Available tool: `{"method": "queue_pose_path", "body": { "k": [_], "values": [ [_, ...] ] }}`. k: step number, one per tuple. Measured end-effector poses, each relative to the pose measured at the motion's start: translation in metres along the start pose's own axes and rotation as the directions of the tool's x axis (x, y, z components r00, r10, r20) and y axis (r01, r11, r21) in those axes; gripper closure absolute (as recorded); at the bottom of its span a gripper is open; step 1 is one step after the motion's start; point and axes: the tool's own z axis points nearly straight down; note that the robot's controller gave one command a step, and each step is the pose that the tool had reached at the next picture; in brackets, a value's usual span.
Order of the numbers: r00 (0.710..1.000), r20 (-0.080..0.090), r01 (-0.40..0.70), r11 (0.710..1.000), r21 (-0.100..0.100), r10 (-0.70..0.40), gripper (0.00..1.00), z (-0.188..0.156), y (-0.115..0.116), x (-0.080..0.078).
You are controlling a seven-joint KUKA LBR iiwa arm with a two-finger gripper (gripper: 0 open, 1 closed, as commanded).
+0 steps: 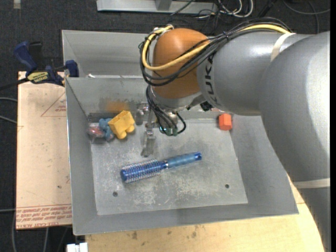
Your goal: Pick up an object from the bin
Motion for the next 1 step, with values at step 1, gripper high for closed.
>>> {"method": "queue_pose_path", "body": {
  "k": [1],
  "values": [
    [0.981, 0.003, 0.194, 0.981, 0.0, -0.194, 0.0, 0.0748, -0.0012, 0.0711]
  ]
}}
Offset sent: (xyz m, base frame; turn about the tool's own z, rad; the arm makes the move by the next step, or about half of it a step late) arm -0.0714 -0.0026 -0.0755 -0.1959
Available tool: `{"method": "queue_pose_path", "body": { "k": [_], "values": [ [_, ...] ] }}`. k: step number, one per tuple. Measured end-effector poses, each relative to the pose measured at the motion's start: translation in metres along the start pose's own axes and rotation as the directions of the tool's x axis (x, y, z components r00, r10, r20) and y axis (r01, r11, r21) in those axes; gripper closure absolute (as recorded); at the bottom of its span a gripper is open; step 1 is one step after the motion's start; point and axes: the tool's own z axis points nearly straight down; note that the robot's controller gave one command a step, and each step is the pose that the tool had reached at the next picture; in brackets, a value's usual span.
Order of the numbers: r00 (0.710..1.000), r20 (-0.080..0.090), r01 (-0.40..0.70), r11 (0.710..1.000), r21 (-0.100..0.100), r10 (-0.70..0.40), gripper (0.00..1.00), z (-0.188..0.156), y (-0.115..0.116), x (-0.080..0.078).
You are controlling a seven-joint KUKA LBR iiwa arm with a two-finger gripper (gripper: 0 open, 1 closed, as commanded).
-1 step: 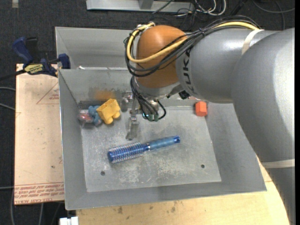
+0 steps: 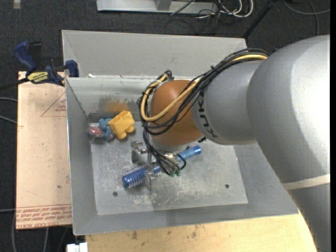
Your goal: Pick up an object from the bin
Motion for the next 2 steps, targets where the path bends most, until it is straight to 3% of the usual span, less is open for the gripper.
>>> {"method": "queue_pose_path", "body": {
  "k": [1, 2],
  "values": [
    [1.0, 0.003, -0.002, 1.0, 0.0, 0.002, 1.0, 0.001, -0.001, 0.0],
    [1.0, 0.011, -0.002, 1.0, 0.0, 0.002, 1.0, -0.133, 0.002, 0.011]
  ]
}}
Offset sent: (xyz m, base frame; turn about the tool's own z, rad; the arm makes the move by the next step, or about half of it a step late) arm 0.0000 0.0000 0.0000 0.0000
